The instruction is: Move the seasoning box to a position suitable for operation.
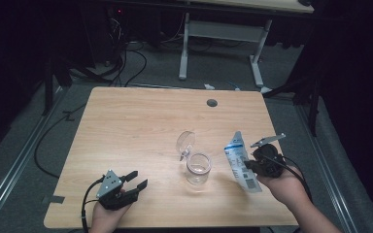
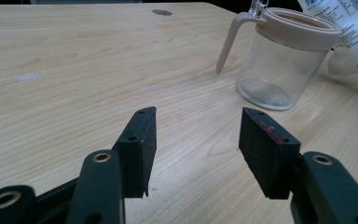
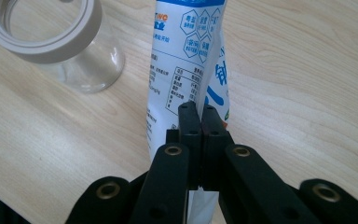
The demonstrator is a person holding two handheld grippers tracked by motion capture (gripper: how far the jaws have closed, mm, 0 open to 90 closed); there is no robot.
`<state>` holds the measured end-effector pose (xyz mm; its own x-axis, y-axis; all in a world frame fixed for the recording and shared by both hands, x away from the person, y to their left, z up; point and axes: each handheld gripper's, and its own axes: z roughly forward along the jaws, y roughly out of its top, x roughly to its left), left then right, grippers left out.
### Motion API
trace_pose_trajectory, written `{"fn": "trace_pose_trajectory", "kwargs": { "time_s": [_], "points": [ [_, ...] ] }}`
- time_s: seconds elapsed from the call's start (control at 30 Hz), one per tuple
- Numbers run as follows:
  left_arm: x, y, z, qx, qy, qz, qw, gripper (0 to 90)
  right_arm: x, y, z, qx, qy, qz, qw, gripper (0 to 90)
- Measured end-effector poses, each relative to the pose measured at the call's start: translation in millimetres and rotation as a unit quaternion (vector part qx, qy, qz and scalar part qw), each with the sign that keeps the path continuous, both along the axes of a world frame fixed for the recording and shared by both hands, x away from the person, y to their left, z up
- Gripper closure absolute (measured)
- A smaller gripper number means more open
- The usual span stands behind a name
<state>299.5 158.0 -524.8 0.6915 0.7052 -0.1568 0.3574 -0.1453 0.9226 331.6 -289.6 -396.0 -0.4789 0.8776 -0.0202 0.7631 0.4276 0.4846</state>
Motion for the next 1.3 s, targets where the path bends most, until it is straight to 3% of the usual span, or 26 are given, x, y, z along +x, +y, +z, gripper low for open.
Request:
{"fn": "trace_pose_trajectory", "kwargs": {
  "time_s": [0.33,1.07,1.3],
  "points": [
    [-0.3,0.1,0.1,0.002,-0.001,-0.001,1.0,47.0,2.2,3.5,5.1,-0.021,0.038,0.009,0.999,90.0],
    [-1.5,-1.4,0.1,0.006,-0.004,-0.004,1.0,47.0,6.9,11.5,11.7,-0.056,0.087,0.025,0.9944,90.0],
    [-3.0,-3.5,-0.3,0.017,-0.011,-0.007,0.9998,47.4,9.4,15.1,12.8,-0.068,0.098,0.037,0.9921,90.0]
  ]
}}
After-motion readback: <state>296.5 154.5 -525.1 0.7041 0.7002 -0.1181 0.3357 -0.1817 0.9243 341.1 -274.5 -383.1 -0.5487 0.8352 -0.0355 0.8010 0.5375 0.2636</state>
